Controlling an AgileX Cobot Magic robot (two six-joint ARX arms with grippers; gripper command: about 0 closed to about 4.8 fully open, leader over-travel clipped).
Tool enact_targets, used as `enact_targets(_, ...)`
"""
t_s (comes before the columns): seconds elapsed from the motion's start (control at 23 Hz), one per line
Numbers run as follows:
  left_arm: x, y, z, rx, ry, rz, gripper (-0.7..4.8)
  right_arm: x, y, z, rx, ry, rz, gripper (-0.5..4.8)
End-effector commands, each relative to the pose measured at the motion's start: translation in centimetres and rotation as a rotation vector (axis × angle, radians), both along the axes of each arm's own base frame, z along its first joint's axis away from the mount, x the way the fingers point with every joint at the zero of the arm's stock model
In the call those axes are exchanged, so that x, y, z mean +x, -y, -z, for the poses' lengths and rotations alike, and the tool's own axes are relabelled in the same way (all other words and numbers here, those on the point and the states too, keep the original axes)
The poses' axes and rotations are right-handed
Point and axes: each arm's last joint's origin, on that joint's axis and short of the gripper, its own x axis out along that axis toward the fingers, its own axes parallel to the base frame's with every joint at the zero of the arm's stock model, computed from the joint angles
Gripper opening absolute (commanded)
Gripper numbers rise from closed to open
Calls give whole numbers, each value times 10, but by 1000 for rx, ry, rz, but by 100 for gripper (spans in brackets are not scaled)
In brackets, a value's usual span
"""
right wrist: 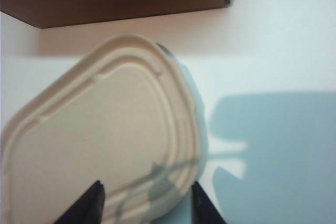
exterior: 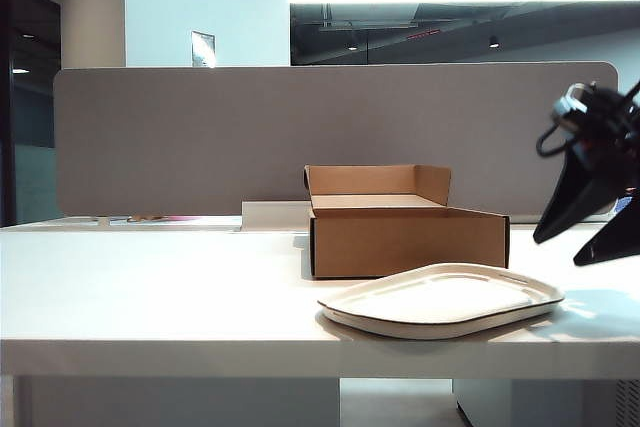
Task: Pick up the lid and place it into the paper box.
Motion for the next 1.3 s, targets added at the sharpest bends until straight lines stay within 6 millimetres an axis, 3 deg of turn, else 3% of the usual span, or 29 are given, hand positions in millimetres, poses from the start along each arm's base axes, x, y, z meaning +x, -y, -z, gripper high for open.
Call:
enact_targets(0.04, 1, -3, 4, 16, -7, -95, -3, 6, 0, 6, -16, 23, -23, 227)
enact_targets(0.17, 3, -2, 13, 21, -34, -98, -3, 12, -1, 17, -20, 3, -24, 227)
enact_targets(0.96, 6, -2, 28, 29, -70, -105, -3, 23, -1, 30, -31, 18, -12, 196)
enact_targets(1.0, 6, -2, 28, 29, -69, -105, -3, 23, -1, 30, -32, 17, -12, 182)
enact_targets(1.09, 6, -2, 28, 29, -69, -105, -3, 23, -2, 30, -31, 18, -13, 57)
enact_targets(1.22, 6, -2, 28, 29, -69, -105, -3, 23, -2, 30, -32, 22, -13, 36)
enact_targets(1.26, 6, -2, 28, 29, -69, -105, -3, 23, -2, 30, -32, 25, -13, -8)
enact_targets(1.3, 6, -2, 28, 29, -69, -105, -3, 24, -2, 30, -31, 28, -13, -8)
